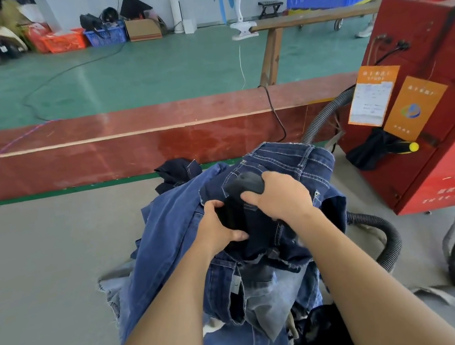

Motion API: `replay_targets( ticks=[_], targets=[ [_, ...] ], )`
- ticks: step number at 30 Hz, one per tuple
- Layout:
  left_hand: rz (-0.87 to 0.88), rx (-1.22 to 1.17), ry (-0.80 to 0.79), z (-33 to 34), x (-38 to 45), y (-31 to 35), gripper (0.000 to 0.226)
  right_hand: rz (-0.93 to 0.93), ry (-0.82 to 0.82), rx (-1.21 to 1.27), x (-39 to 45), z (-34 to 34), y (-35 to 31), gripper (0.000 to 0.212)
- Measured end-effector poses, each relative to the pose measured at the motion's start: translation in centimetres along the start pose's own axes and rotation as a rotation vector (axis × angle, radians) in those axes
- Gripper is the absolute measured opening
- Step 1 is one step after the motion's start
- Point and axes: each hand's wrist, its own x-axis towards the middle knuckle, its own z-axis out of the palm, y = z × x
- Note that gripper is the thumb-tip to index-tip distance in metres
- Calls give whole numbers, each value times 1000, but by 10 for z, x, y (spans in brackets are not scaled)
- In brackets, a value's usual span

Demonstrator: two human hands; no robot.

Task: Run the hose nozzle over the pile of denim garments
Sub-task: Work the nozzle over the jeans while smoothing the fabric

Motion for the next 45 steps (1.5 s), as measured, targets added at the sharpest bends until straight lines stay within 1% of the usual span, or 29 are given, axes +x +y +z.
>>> replay_targets(
  ticks=[3, 5, 7, 11, 13, 15, 17, 20, 21, 22, 23, 24, 25, 26, 27, 28, 29, 30, 31, 32, 33, 34, 35, 36, 37, 38, 40, 43, 45],
  targets=[
    [6, -10, -16, -2, -1, 0, 80, -3, 130, 97, 1, -14, 1, 41],
    [13, -27, -21, -2, -1, -1, 81, -12, 142, 131, 0, -24, 4, 40],
    [12, -28, -18, -2, -1, -1, 80, -23, 65, 122, -1, -28, 7, 36],
    [-13, -21, 2, 0, -1, 1, 79, -30, -166, -53, -2, -14, 8, 39],
    [-38, -30, 3, 1, -1, 2, 79, -31, -177, -130, -2, -3, 5, 40],
    [-53, -63, 4, -1, 0, 3, 80, -20, -99, -93, 0, 2, 3, 40],
    [-59, -129, -2, -5, 0, 5, 81, 26, 16, 93, 2, -5, 7, 40],
    [-69, -389, 12, -29, 3, 17, 79, 67, 233, 311, 5, -34, 23, 39],
    [-55, -489, -19, -43, 5, 22, 77, 65, 289, 358, 4, -44, 29, 38],
    [-29, -546, -93, -56, 7, 25, 75, 59, 323, 397, 3, -51, 33, 35],
    [4, -547, -186, -69, 9, 27, 74, 52, 335, 417, 2, -55, 37, 35],
    [31, -501, -267, -81, 11, 29, 74, 46, 332, 415, 1, -57, 39, 35],
    [26, -399, -292, -92, 14, 29, 72, 45, 323, 403, 1, -58, 41, 36],
    [-15, -232, -230, -98, 19, 29, 67, 47, 311, 391, 1, -58, 41, 37],
    [-81, 33, -87, -102, 23, 30, 60, 50, 301, 379, 0, -58, 42, 38],
    [-169, 373, 94, -100, 27, 32, 52, 52, 299, 363, 0, -58, 42, 38],
    [-214, 626, 288, -93, 29, 37, 46, 53, 306, 348, 0, -59, 41, 38],
    [-157, 719, 464, -82, 29, 44, 43, 55, 320, 340, 0, -59, 40, 38],
    [-13, 655, 546, -68, 30, 52, 42, 59, 339, 342, 0, -60, 40, 39],
    [149, 501, 478, -51, 27, 62, 46, 66, 358, 349, 1, -60, 38, 39],
    [254, 370, 304, -32, 23, 74, 59, 73, 374, 357, 1, -61, 37, 39],
    [263, 344, 76, -11, 19, 85, 80, 77, 389, 366, 1, -62, 35, 40],
    [190, 431, -114, 12, 15, 91, 104, 76, 405, 378, 0, -62, 33, 40],
    [106, 580, -231, 36, 11, 92, 121, 72, 420, 395, -1, -63, 32, 41],
    [63, 731, -278, 55, 7, 89, 126, 66, 432, 410, -2, -64, 31, 42],
    [58, 839, -265, 71, 4, 86, 121, 60, 438, 420, -3, -65, 31, 43],
    [78, 928, -180, 81, -1, 82, 95, 52, 440, 430, -4, -66, 32, 44],
    [153, 853, -108, 54, 3, 98, 58, 63, 450, 448, -4, -70, 38, 44],
    [224, 770, 8, 20, 7, 118, 33, 68, 481, 474, -5, -75, 42, 42]
  ],
)
